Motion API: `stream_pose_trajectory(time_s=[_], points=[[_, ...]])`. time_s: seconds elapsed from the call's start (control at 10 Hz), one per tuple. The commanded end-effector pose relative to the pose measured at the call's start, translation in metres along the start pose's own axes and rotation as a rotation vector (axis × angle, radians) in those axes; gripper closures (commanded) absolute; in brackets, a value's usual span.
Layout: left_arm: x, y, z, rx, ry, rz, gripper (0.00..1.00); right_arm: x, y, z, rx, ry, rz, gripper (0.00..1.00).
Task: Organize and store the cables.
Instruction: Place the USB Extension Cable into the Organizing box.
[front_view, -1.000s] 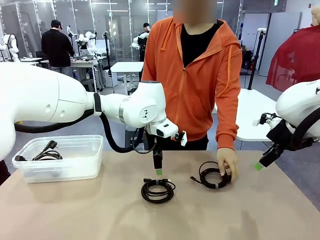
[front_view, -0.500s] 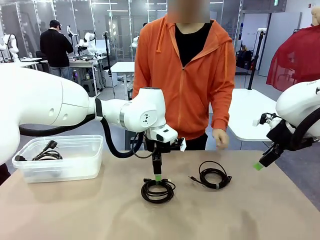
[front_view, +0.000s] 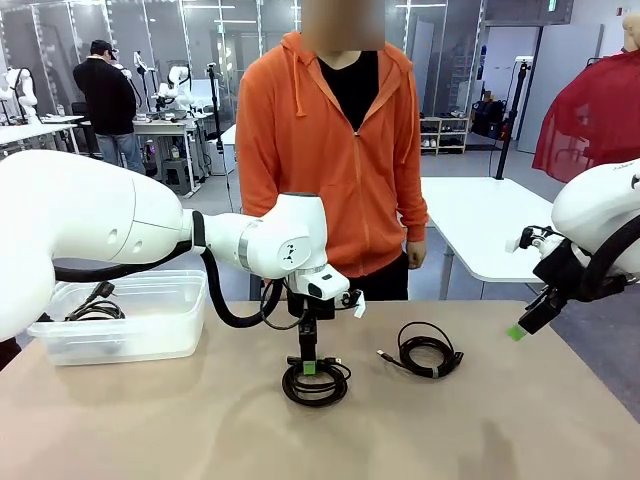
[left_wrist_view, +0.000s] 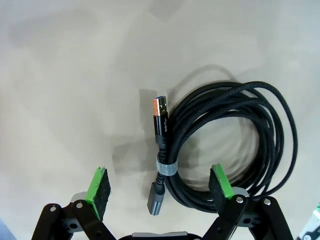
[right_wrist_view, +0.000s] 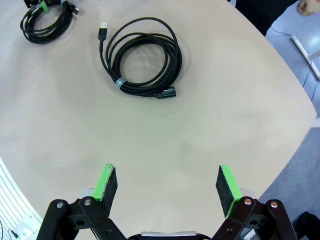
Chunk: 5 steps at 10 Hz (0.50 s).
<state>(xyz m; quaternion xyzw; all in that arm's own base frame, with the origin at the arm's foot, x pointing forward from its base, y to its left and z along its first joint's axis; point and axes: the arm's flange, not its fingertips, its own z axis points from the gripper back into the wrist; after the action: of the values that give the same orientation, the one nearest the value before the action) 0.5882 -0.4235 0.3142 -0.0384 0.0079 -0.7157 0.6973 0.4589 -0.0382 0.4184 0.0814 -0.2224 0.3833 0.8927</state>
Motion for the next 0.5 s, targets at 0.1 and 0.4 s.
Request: stream_pose_trajectory(time_s=[0.1,0.4], points=[[-0.0034,-0.0051,-0.0051,0.042,0.039,-0.025,0.00,0.0030,-0.0016,-0.0005,-0.002,0.015,-0.012,0.00],[0.0003,-0.0079,-0.0120,0.038,0.007,-0.050,0.00,0.0030,-0.0016,-0.0005,-0.002,0.015,-0.012,0.00]])
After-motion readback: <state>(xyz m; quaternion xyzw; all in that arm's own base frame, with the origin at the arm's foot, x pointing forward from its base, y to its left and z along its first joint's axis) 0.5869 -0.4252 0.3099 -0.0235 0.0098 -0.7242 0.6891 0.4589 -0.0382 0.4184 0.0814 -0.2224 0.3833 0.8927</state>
